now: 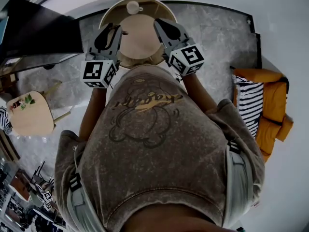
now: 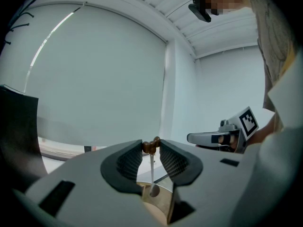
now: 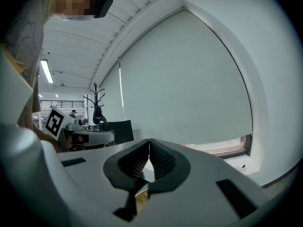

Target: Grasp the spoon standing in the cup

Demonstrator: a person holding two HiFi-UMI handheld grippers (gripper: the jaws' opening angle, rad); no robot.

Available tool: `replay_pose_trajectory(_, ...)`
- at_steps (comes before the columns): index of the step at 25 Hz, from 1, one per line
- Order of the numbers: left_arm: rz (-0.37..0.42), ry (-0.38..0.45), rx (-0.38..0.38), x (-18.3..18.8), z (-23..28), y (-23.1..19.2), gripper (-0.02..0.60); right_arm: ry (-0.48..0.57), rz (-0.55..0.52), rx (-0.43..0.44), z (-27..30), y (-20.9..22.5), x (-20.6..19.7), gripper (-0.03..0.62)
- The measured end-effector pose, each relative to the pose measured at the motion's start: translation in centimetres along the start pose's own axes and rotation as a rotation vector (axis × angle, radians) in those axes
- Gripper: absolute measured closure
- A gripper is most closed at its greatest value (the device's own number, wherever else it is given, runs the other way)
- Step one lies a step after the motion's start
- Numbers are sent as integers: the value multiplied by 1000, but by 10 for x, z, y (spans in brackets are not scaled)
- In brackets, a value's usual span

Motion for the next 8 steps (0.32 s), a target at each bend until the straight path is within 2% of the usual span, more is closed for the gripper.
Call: replay_pose_trajectory(8,-12,0,7,-1,2,4,457,1,2,-11,-6,5,0,576)
Point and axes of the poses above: the fingertips, and each gripper's own axes: z forward along the fingers, y to its right, x out of its top, the point moved 3 cm from there along -z, backward along the fingers, and after that the axes turned 5 degrees about z, right-handed, at the moved point
